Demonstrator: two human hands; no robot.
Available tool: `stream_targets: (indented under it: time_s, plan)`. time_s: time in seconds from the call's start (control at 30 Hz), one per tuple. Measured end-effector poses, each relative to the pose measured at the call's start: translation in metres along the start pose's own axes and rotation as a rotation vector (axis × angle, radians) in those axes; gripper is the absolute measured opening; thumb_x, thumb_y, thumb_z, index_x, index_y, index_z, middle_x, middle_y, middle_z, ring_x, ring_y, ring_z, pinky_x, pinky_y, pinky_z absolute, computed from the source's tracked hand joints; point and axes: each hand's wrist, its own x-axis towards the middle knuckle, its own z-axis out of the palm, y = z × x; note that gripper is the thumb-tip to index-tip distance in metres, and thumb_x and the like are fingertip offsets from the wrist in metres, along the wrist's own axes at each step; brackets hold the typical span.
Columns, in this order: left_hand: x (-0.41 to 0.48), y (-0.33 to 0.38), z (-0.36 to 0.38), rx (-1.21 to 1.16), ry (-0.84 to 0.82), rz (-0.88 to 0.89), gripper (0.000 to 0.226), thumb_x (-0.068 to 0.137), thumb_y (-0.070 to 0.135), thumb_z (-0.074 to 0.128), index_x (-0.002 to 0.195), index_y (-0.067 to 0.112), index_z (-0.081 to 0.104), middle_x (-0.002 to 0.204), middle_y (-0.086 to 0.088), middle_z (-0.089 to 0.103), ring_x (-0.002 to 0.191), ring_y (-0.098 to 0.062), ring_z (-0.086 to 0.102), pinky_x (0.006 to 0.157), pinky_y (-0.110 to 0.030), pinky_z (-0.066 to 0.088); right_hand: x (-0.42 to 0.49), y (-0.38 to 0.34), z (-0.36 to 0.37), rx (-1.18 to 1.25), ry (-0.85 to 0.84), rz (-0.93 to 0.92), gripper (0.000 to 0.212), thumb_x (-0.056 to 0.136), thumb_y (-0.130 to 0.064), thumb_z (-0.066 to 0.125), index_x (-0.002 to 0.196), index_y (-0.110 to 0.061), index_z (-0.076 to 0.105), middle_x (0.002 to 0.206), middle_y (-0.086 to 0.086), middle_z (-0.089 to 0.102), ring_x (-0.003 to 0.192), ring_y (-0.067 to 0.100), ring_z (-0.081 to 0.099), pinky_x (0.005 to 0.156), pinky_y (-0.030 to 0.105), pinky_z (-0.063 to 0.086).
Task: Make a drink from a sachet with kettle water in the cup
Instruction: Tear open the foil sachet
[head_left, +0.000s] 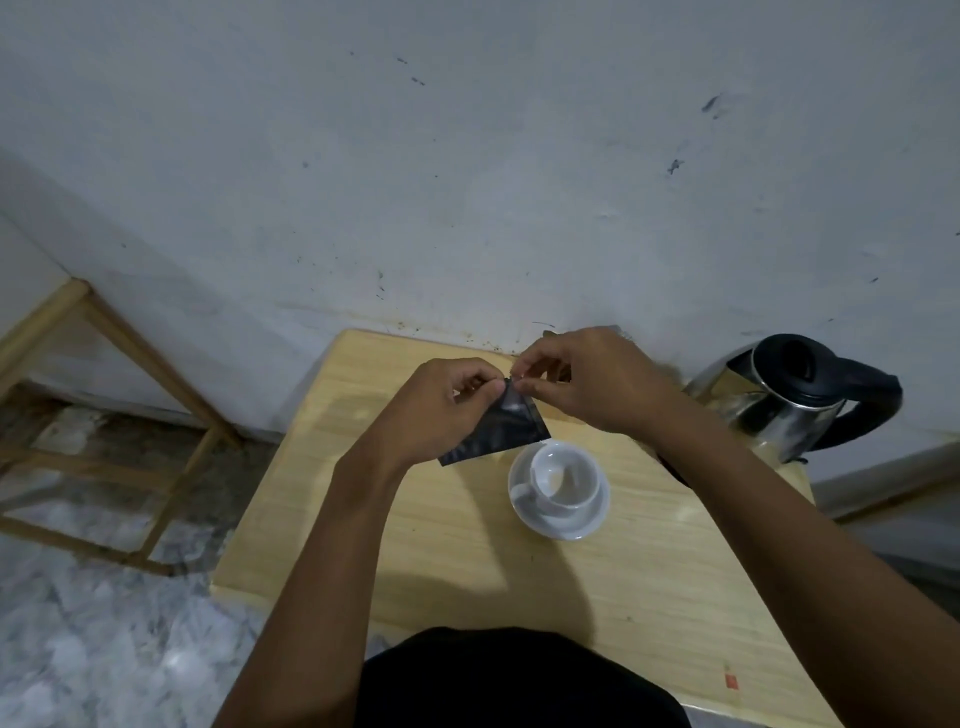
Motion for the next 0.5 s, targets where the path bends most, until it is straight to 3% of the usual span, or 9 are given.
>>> stream_targets:
  time_s: [0.17, 0.3, 0.4, 0.5]
  plan:
    - [-0.001, 0.003, 0.005, 0.021, 0.024, -0.006, 0.018, 0.096, 0.027, 0.052, 0.092, 0.024, 0.069, 0.087, 0.003, 0.071, 0.079, -0.015, 0.063, 0.075, -0.034, 0.051, 0.006, -0.008, -0.012, -0.005, -0.044, -0.001, 0.009, 0.085, -0.033, 0.073, 0.090, -0.026, 0.077, 0.083, -0.009, 0.074, 0.077, 0.008, 0.065, 0.073, 0.031, 0.054]
    - [-0.003, 0.004, 0.009, 0.033, 0.089, 0.023, 0.016, 0.095, 0.024, 0.052, 0.093, 0.022, 0.069, 0.084, 0.002, 0.070, 0.077, -0.015, 0.062, 0.072, -0.032, 0.049, 0.010, -0.008, -0.012, -0.039, -0.060, -0.054, 0.011, 0.086, -0.033, 0.071, 0.091, -0.025, 0.076, 0.073, -0.016, 0.065, 0.066, -0.001, 0.058, 0.066, 0.026, 0.049]
    - [-0.006, 0.006, 0.010, -0.045, 0.140, 0.041, 0.017, 0.094, 0.018, 0.053, 0.087, 0.019, 0.069, 0.077, -0.003, 0.069, 0.070, -0.016, 0.060, 0.064, -0.020, 0.045, 0.011, -0.009, -0.011, -0.069, -0.046, -0.130, 0.012, 0.089, -0.033, 0.068, 0.093, -0.025, 0.076, 0.067, -0.020, 0.054, 0.063, -0.003, 0.052, 0.063, 0.023, 0.041]
    - [-0.008, 0.013, 0.010, -0.176, 0.192, 0.034, 0.021, 0.093, 0.012, 0.054, 0.079, 0.016, 0.068, 0.071, 0.001, 0.065, 0.063, -0.005, 0.055, 0.060, -0.010, 0.041, 0.011, -0.009, -0.008, -0.086, 0.013, -0.242, 0.012, 0.090, -0.027, 0.067, 0.093, -0.020, 0.076, 0.075, -0.009, 0.064, 0.072, 0.011, 0.056, 0.067, 0.033, 0.047]
